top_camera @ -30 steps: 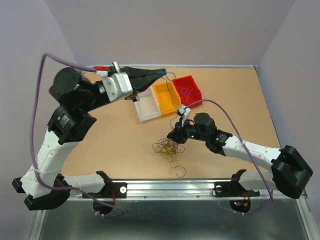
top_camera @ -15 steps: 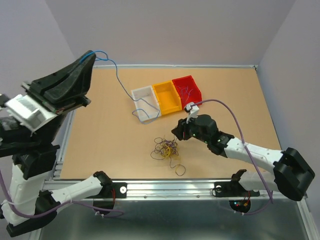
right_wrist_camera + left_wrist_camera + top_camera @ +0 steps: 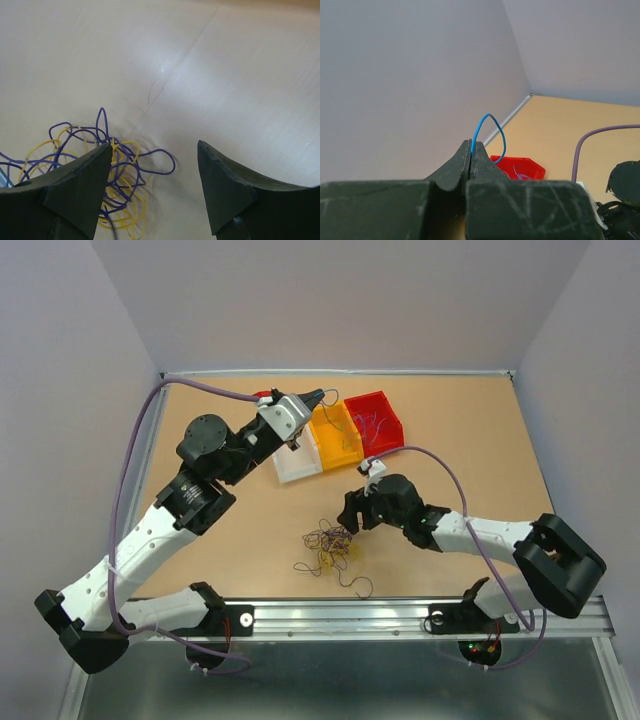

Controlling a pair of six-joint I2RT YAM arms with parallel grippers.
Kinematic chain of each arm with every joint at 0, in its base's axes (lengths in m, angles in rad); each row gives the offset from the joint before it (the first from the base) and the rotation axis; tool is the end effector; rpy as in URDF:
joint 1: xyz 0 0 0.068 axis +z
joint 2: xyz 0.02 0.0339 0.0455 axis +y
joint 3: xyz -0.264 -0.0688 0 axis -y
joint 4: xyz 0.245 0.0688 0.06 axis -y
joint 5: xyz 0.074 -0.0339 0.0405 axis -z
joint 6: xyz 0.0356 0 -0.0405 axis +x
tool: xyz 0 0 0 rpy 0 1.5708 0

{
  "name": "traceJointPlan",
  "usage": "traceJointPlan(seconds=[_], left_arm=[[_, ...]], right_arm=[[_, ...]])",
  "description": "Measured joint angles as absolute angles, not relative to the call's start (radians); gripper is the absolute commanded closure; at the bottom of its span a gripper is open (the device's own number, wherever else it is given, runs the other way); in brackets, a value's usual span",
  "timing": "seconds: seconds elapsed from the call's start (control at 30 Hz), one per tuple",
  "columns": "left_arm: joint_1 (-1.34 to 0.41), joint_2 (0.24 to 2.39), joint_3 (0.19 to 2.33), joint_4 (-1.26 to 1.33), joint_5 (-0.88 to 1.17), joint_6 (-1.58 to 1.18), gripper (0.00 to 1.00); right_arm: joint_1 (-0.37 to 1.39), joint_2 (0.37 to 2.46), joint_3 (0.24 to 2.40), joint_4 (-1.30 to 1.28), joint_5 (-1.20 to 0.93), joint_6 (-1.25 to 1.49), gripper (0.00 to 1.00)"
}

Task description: Untangle the cables

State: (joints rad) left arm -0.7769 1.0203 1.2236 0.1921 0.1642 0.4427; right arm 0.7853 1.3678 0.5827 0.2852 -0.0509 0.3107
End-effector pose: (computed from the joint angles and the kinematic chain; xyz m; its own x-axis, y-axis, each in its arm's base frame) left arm 0.1460 -0.1517 0.4888 0.5906 0.0121 -0.8069 0.6045 0.6558 0.4522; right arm 0.1958 0.1983 0.1888 -0.5483 -0.1164 -0.8282 -0.5987 0.7460 0.2915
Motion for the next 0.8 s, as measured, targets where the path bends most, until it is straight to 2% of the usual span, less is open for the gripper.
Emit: traceJointPlan(seconds=[0.13, 0.3, 0.4, 0.5, 0.6, 0.7, 0.73, 0.8], left_arm=[[-0.777, 1.048, 1.221, 0.222, 0.187, 0.448, 1.0], [-0.776, 1.052, 1.145, 0.301, 0.23, 0.455, 1.0], [-0.771, 1.049, 1.05, 0.34, 0.261, 0.458, 1.0], [-0.77, 1.05, 0.984, 0.343, 0.294, 0.453, 1.0], [-0.77, 1.052, 0.955, 0.354, 0.334, 0.43, 1.0], [-0.768, 1.05, 0.944, 0.378, 0.371, 0.4, 1.0], [-0.768, 1.047, 0.937, 0.381, 0.385, 0.385, 1.0], [-0.768, 1.039, 0.921, 0.39, 0.41, 0.36, 1.0]], right_arm=[[0.785, 1.346, 0.582, 0.261, -0.038, 0.318, 0.19], [0.785, 1.137, 0.545, 0.305, 0.018, 0.31, 0.15], [0.785, 1.041, 0.498, 0.377, 0.033, 0.294, 0.07], [0.785, 1.029, 0.488, 0.415, 0.059, 0.266, 0.02], [0.785, 1.044, 0.495, 0.43, 0.076, 0.239, 0.01], [0.785, 1.146, 0.583, 0.416, 0.048, 0.195, 0.19], [0.785, 1.183, 0.619, 0.411, 0.032, 0.186, 0.31], [0.785, 1.259, 0.683, 0.421, -0.013, 0.165, 0.33]])
